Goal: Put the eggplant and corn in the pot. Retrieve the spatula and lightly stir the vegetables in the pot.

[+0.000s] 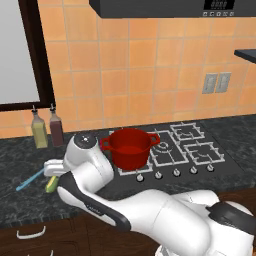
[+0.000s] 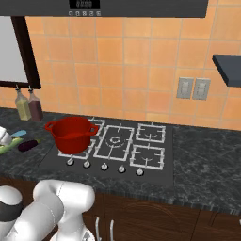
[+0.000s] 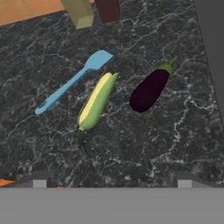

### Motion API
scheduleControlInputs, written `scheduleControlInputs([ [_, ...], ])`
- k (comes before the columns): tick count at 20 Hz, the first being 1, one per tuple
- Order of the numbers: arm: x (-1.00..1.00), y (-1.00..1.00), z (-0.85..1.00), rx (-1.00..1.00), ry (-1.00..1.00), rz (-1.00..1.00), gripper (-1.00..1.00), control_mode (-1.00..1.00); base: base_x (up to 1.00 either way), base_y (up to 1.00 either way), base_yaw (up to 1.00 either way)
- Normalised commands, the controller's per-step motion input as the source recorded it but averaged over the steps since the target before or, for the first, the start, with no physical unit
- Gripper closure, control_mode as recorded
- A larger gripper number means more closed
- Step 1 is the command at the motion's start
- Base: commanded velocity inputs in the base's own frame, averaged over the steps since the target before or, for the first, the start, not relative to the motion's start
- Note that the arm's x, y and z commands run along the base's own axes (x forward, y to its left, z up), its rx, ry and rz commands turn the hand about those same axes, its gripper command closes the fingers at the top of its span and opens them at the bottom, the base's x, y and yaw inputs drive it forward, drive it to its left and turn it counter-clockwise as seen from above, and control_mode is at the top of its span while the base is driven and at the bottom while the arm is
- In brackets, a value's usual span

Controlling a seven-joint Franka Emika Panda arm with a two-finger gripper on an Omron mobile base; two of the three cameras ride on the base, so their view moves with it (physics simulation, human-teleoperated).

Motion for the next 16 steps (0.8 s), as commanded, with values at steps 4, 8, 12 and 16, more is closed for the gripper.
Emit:
scheduleControlInputs([
  [4, 0.27, 0.14, -0.20, -0.02, 0.00, 0.00, -1.00, -1.00, 0.00, 0.00, 0.00],
  [8, 0.06, 0.25, -0.16, -0.01, 0.00, 0.00, -1.00, -1.00, 0.00, 0.00, 0.00],
  [12, 0.07, 0.25, -0.24, -0.05, 0.00, 0.00, -1.00, -1.00, 0.00, 0.00, 0.00],
  [16, 0.29, 0.12, -0.29, -0.02, 0.00, 0.00, -1.00, -1.00, 0.00, 0.00, 0.00],
])
